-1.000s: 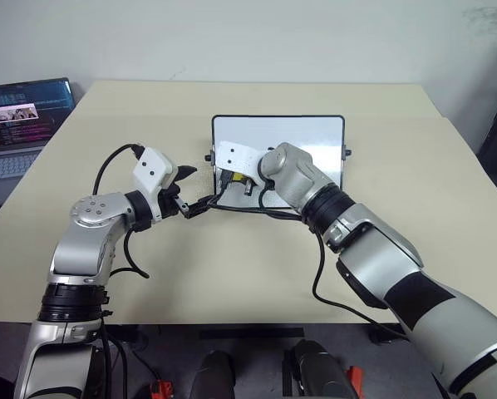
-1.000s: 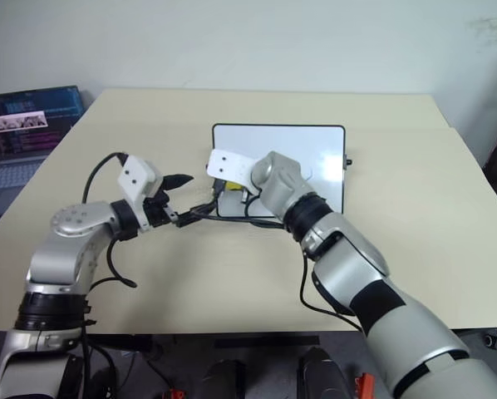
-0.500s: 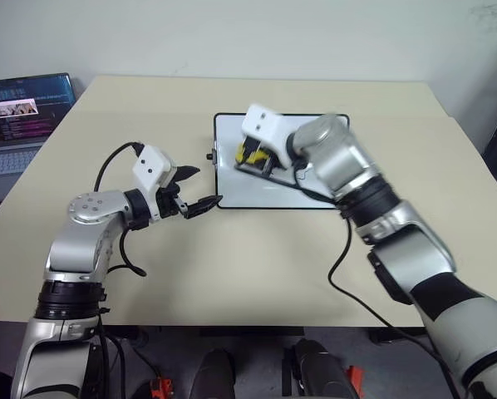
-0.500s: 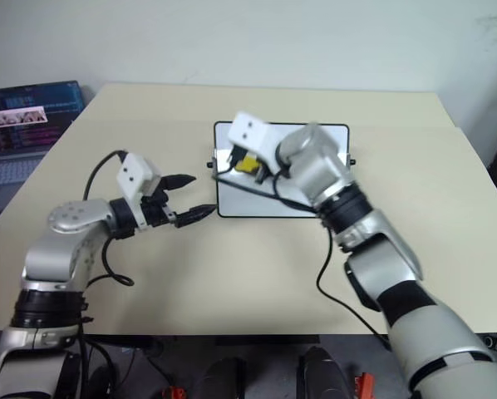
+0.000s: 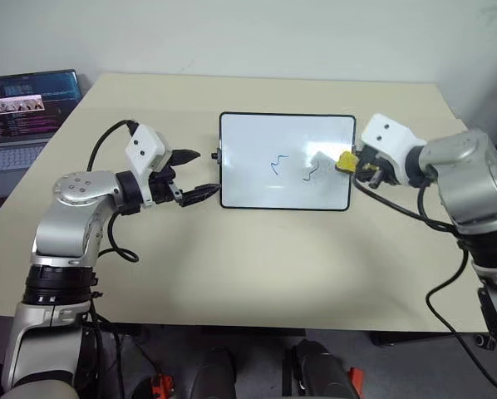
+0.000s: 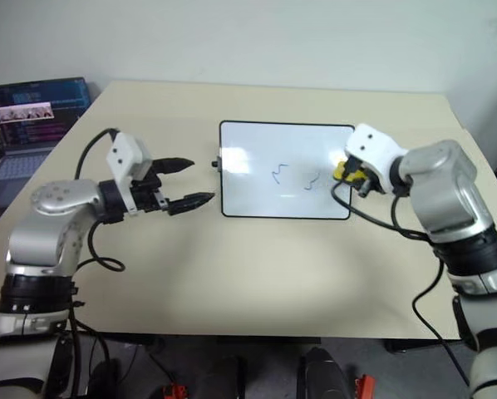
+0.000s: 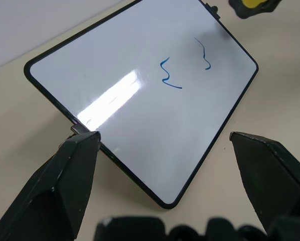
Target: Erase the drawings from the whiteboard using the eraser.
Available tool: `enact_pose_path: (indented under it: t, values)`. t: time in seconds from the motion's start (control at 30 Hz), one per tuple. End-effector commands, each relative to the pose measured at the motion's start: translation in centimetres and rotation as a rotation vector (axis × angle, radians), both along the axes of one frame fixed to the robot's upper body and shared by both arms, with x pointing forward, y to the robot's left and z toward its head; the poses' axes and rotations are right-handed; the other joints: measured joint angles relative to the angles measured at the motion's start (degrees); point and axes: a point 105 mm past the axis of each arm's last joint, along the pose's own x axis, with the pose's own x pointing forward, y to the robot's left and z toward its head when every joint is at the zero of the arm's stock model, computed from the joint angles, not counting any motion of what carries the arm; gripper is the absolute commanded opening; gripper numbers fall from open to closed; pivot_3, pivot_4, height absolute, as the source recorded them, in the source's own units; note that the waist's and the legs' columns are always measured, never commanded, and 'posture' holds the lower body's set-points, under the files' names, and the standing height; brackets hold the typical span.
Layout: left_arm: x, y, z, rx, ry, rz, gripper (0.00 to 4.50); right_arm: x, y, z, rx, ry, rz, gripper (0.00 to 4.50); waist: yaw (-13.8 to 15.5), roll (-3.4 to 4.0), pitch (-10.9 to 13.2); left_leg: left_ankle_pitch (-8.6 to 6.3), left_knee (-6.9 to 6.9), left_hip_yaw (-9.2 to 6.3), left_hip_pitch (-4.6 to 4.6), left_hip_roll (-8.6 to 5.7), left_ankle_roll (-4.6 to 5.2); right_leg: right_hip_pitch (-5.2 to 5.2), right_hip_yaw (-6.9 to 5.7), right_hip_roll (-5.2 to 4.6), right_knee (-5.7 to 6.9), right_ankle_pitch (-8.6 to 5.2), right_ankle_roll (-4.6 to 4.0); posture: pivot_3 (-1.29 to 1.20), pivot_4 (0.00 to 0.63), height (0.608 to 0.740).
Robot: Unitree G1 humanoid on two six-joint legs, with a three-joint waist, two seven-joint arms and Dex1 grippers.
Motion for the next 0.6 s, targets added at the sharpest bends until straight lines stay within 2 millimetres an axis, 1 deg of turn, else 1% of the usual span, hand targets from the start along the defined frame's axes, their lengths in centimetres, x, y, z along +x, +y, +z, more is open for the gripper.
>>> enact_pose_path:
  t: [0.03,0.23,0.37,0.6]
  values:
    - [0.0,0.0,1.4,0.011,-0.05,-0.013,4.5,-0.5,0.2,2.2,0.02,-0.084,0.024,0.97,-0.2,0.0,0.0,0.0,0.0,0.0,0.0,0.0,0.0,0.0,0.0,0.0,0.0,0.0,0.0,0.0,0.15,0.74]
    - [0.0,0.2,1.3,0.014,-0.043,-0.016,4.5,-0.7,0.4,2.9,0.056,-0.156,0.079,0.97,0.0,-0.01,0.0,0.0,0.0,-0.01,-0.02,0.0,0.0,0.02,-0.03,-0.01,-0.05,0.0,0.0,0.0,0.15,0.74]
    - [0.0,0.4,1.1,0.019,-0.038,-0.011,4.5,-0.5,0.0,3.0,0.066,-0.164,0.071,0.97,0.0,-0.01,0.0,0.0,0.0,-0.02,-0.02,-0.01,0.0,0.02,-0.04,-0.02,-0.03,0.0,0.0,0.0,0.15,0.74]
    - [-0.1,0.5,1.2,0.02,-0.04,-0.007,4.5,-0.2,0.1,3.3,0.084,-0.186,0.073,0.97,0.0,-0.01,0.0,0.0,0.01,-0.02,-0.01,-0.01,-0.01,0.02,-0.04,-0.02,-0.02,0.0,0.0,0.0,0.15,0.74]
